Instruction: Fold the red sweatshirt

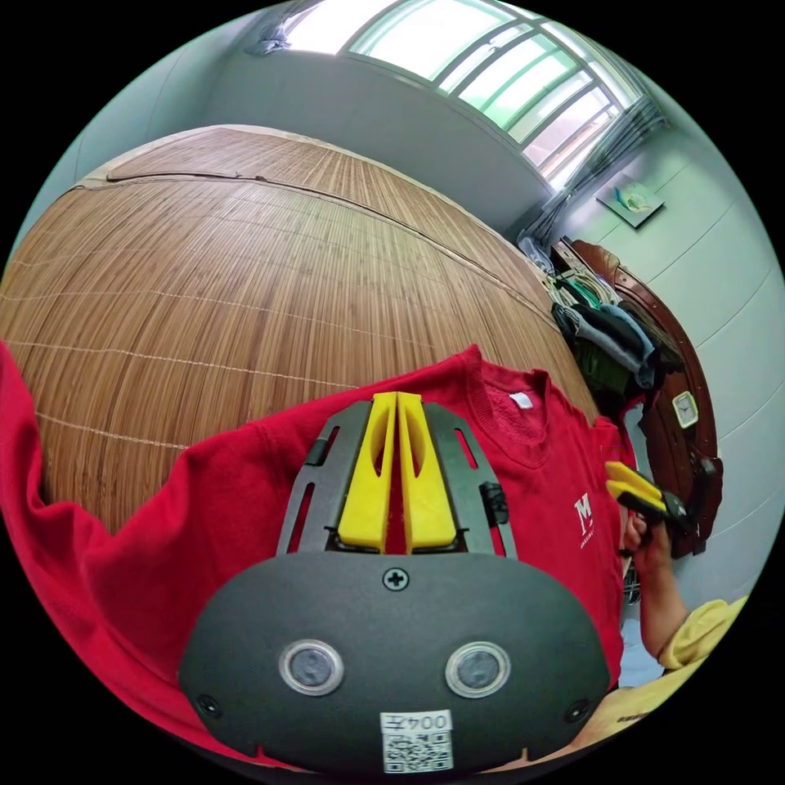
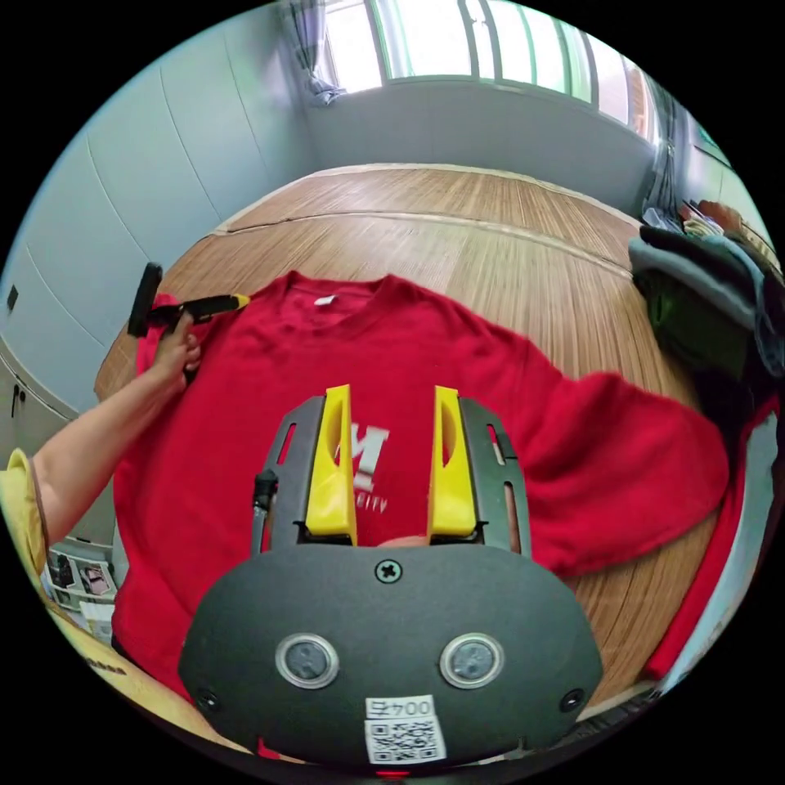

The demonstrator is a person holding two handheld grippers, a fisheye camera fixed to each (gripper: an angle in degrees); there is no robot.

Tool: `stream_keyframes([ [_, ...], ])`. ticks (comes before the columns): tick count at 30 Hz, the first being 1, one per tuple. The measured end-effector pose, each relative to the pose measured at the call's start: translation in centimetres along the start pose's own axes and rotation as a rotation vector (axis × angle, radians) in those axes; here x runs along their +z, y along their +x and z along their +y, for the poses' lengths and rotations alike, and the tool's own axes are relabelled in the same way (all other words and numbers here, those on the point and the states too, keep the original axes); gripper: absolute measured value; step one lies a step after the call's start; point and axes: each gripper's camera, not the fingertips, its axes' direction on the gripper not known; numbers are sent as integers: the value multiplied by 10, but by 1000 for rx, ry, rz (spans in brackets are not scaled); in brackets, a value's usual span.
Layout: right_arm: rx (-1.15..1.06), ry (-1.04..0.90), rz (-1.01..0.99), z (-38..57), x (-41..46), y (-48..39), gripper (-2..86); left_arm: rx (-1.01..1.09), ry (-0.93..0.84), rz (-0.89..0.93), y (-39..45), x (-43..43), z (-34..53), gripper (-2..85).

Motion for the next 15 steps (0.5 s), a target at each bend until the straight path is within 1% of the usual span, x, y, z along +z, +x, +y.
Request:
stream_keyframes([
  [3,32,-72,17,50,5,-13,157,6,-6,13,5,-4,3,1],
  [4,32,-67,37,64,11,-17,160,10,-13,27,7,-5,3,1],
  [5,23,-17,52,70,5,-22,158,24,-19,49,11,-8,3,1],
  [7,22,-59,50,67,9,-23,157,79,-24,94,23,-20,6,2],
  [9,20,-61,35,66,10,-22,158,143,36,59,40,-52,13,3],
  [11,27,-56,17,67,8,-21,158,186,195,-84,50,-116,29,4],
  [12,26,-55,20,68,8,-22,158,185,224,-146,49,-131,32,4],
  [13,20,-54,33,70,7,-25,158,159,255,-293,40,-157,38,4],
  [14,14,-54,46,71,7,-28,158,102,243,-424,22,-176,41,5],
  [15,14,-54,48,72,7,-29,158,66,219,-472,10,-184,42,5],
])
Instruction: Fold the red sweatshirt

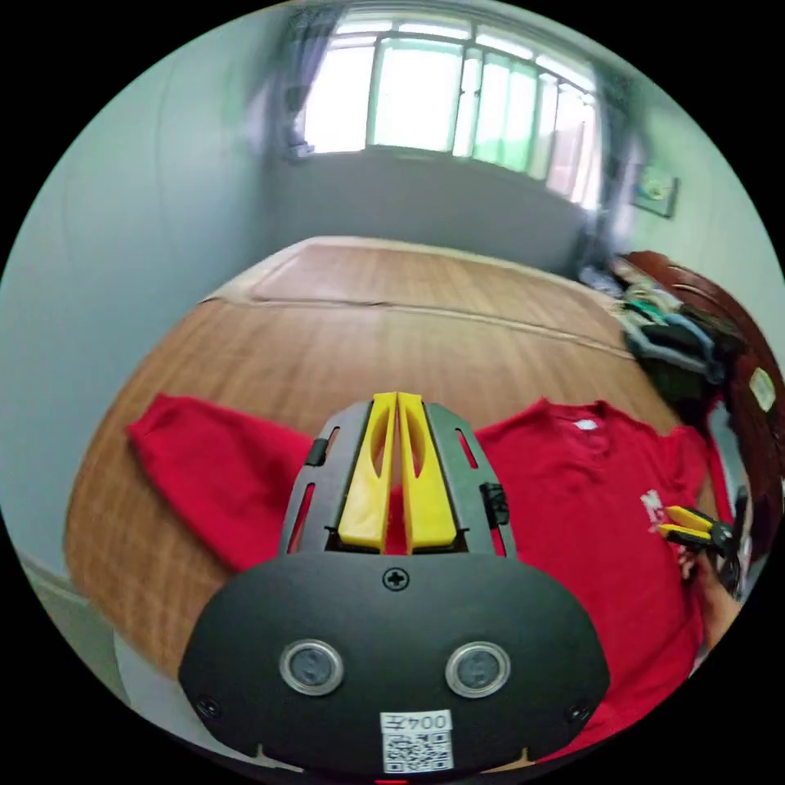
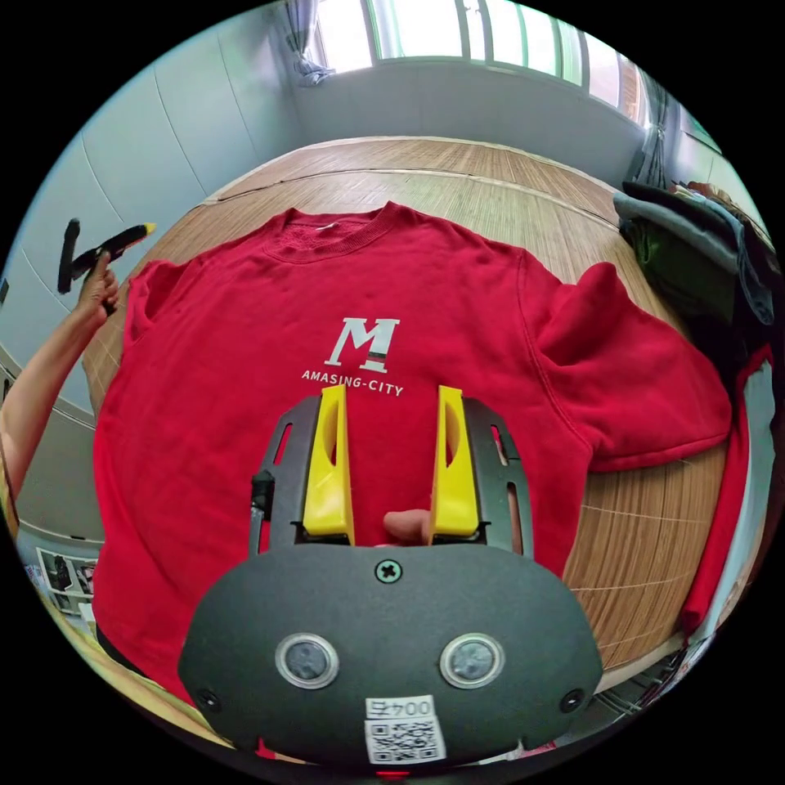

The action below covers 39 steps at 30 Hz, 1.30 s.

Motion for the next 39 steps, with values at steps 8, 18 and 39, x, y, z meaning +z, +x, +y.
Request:
stream_keyframes([
  [8,9,8,-11,10,-4,-3,158,-159,-398,-77,-86,33,57,14],
  [18,17,8,2,20,-9,-8,154,-484,-259,1,-134,-43,146,7],
  [39,95,26,2,0,-24,17,165,140,-377,186,220,-18,138,87],
])
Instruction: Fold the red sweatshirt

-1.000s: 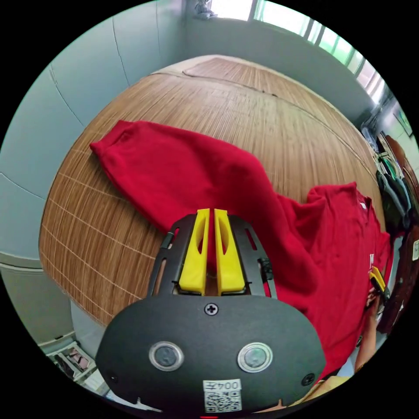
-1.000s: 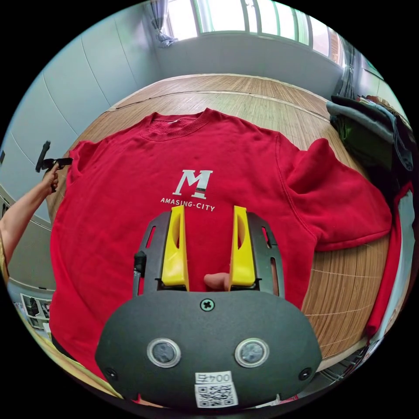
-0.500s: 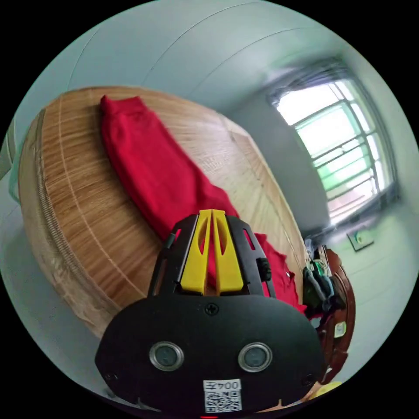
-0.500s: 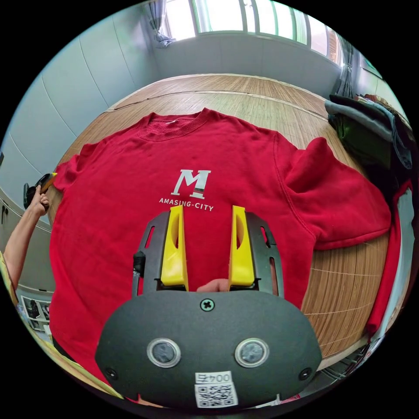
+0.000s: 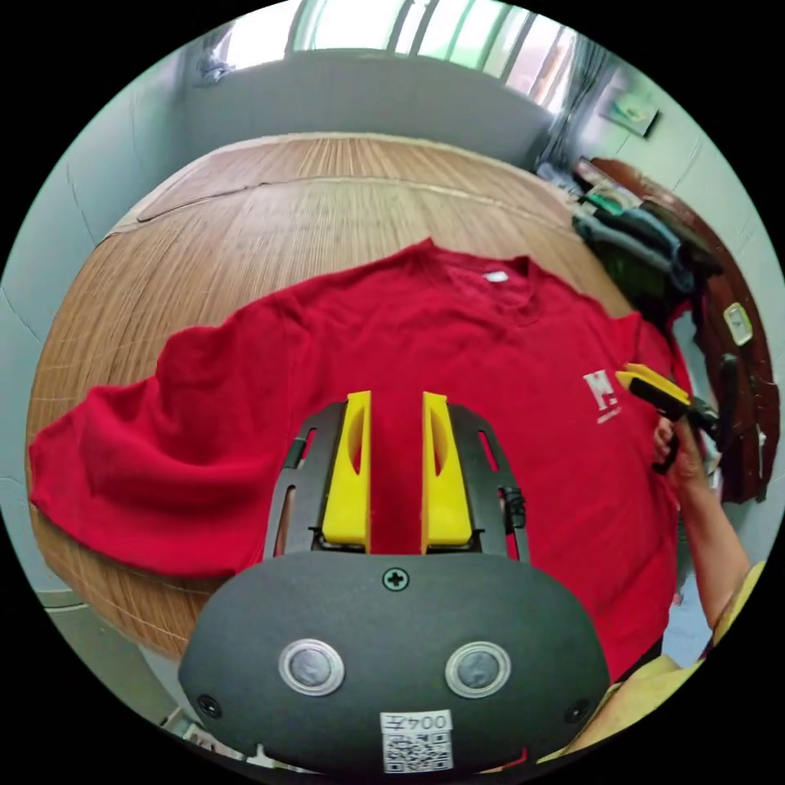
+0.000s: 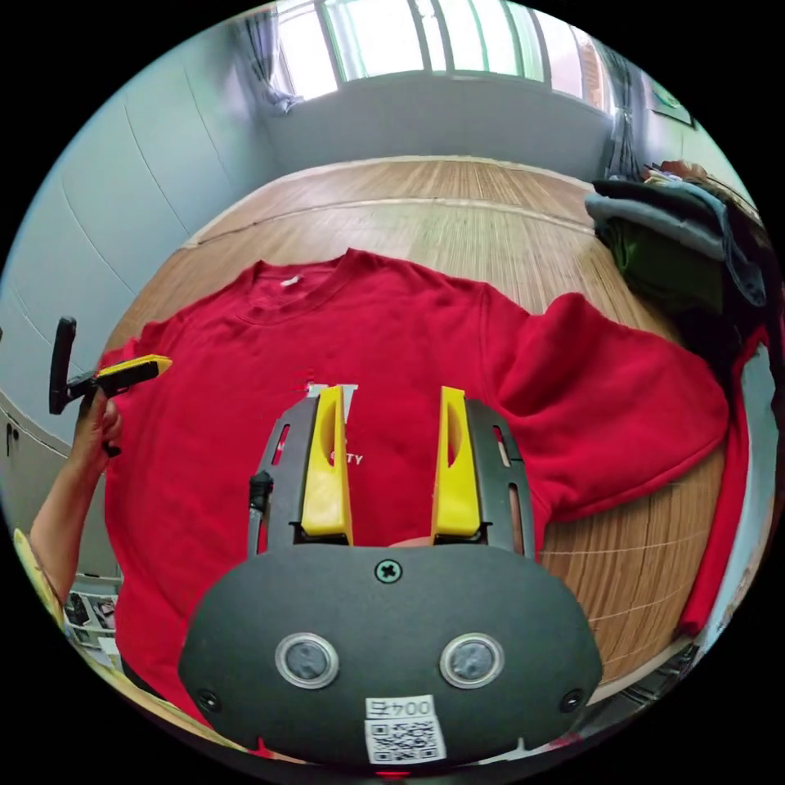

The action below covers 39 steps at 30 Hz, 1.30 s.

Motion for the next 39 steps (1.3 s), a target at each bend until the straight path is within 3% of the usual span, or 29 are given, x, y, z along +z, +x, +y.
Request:
stream_keyframes([
  [1,-3,-72,20,-3,14,1,164,-14,-3,-13,3,9,-1,89],
  [4,5,-34,17,-5,15,5,162,-41,71,-14,6,16,2,87],
  [21,48,11,73,-82,44,53,147,-8,127,-45,9,61,-102,90],
  [28,28,18,-24,-80,27,75,180,-46,143,66,-25,58,-104,84],
  [33,-21,144,-156,11,-54,74,200,32,272,244,-41,-8,-36,86],
  [39,-13,345,-179,199,-175,77,149,24,437,195,-70,-124,165,97],
])
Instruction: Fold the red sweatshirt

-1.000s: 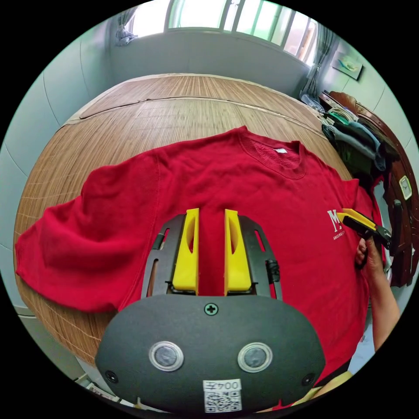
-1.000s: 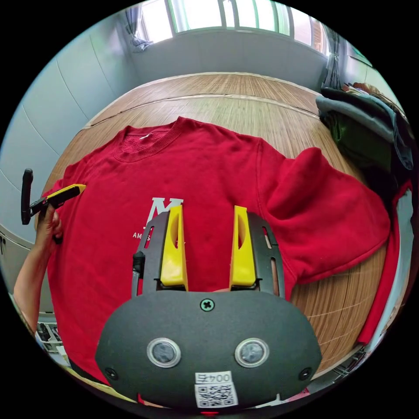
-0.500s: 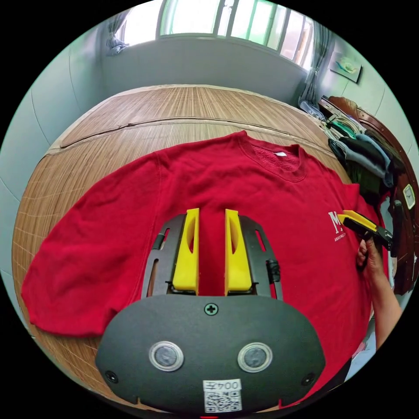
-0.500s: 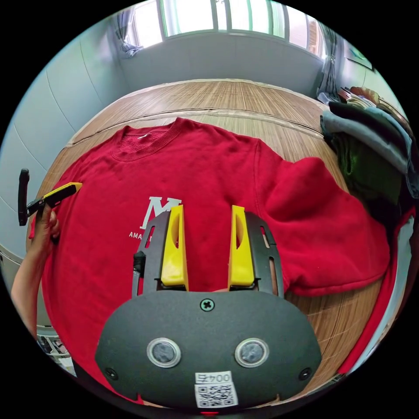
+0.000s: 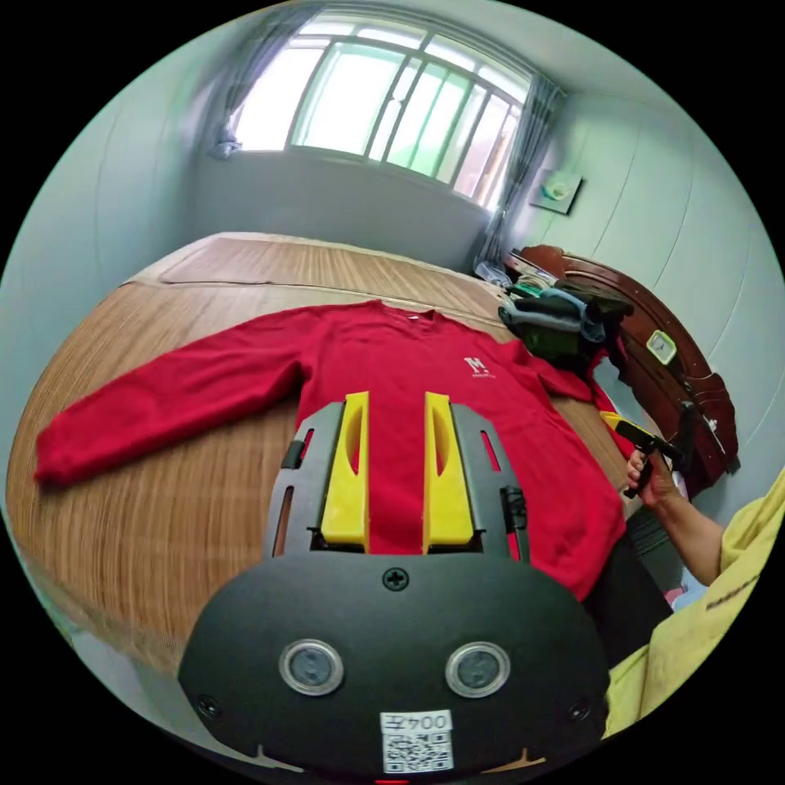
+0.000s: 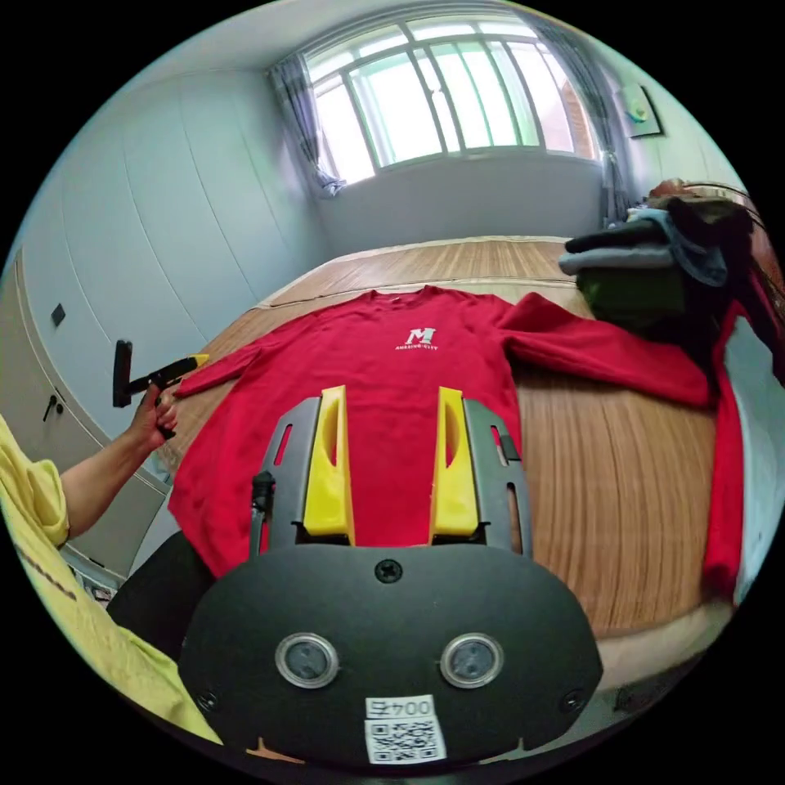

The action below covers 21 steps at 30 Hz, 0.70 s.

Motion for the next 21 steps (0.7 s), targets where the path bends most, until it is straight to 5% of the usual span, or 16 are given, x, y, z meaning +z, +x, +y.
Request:
stream_keyframes([
  [8,291,-78,-135,123,-129,45,114,-433,-109,97,-64,-107,215,107],
  [21,595,-103,-271,189,-158,114,148,-675,-69,365,-127,-71,247,149],
])
